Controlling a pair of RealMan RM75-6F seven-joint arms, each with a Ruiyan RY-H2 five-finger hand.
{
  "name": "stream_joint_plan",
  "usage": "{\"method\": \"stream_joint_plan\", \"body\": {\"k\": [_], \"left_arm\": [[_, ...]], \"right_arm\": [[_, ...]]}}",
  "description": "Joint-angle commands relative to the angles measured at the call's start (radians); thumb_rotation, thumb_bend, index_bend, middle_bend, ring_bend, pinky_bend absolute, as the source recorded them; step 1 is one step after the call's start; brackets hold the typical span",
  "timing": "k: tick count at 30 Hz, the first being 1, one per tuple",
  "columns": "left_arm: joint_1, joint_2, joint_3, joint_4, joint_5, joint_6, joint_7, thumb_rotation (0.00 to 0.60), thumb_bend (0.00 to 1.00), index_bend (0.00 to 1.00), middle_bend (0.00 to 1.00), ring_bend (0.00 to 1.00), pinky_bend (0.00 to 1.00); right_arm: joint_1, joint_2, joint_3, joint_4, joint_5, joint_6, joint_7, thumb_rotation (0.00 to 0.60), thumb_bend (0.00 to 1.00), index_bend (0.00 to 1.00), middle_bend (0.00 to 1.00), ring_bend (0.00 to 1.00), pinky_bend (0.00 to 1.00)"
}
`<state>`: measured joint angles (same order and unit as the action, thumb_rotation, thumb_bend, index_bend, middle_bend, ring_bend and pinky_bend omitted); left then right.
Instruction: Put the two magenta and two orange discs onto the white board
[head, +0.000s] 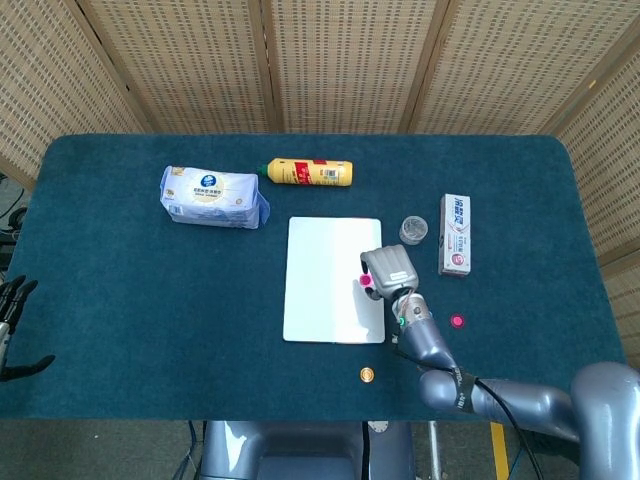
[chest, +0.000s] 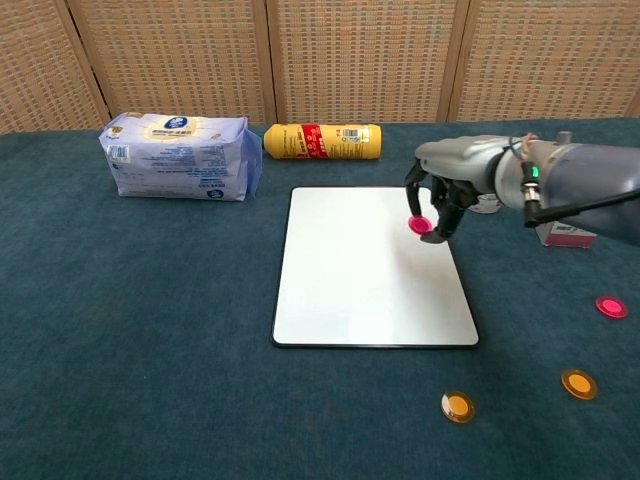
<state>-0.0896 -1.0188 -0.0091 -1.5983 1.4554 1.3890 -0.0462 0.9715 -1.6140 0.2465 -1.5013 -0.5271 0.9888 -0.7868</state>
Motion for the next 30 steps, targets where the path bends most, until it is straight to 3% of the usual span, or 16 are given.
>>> {"method": "stream_joint_plan", "body": {"k": [1, 3, 9, 18, 24, 30], "left_arm": [[-0.001, 0.004, 0.000, 0.004, 0.002, -0.003, -0.012, 0.600, 0.00, 0.00, 0.00, 0.00, 0.00], [-0.002, 0.005, 0.001, 0.007, 0.003, -0.004, -0.019, 0.600, 0.00, 0.00, 0.00, 0.00, 0.00], [-0.005, 0.007, 0.003, 0.011, 0.004, -0.012, -0.026, 0.600, 0.00, 0.00, 0.00, 0.00, 0.00], [-0.003, 0.002, 0.009, 0.005, 0.017, -0.005, -0.013, 0.600, 0.00, 0.00, 0.00, 0.00, 0.00], [-0.002, -0.004, 0.016, -0.001, 0.028, -0.001, 0.011, 0.600, 0.00, 0.00, 0.00, 0.00, 0.00], [-0.002, -0.007, 0.016, -0.003, 0.025, -0.001, 0.021, 0.600, 0.00, 0.00, 0.00, 0.00, 0.00]], "right_arm": [[0.041, -0.064, 0.004, 0.030, 0.044, 0.057, -0.068, 0.600, 0.21, 0.38, 0.84, 0.86, 1.00], [0.042, -0.071, -0.003, 0.033, 0.052, 0.070, -0.078, 0.600, 0.11, 0.28, 0.84, 0.86, 1.00], [-0.013, 0.009, -0.035, -0.067, -0.009, 0.115, -0.036, 0.600, 0.12, 0.25, 0.84, 0.86, 1.00], [-0.147, 0.157, -0.141, -0.183, -0.133, 0.144, 0.083, 0.600, 0.22, 0.38, 0.84, 0.86, 1.00], [-0.241, 0.202, -0.223, -0.145, -0.269, 0.129, 0.206, 0.600, 0.23, 0.40, 0.85, 0.87, 1.00], [-0.295, 0.203, -0.259, -0.098, -0.350, 0.109, 0.280, 0.600, 0.24, 0.40, 0.85, 0.87, 1.00]]}}
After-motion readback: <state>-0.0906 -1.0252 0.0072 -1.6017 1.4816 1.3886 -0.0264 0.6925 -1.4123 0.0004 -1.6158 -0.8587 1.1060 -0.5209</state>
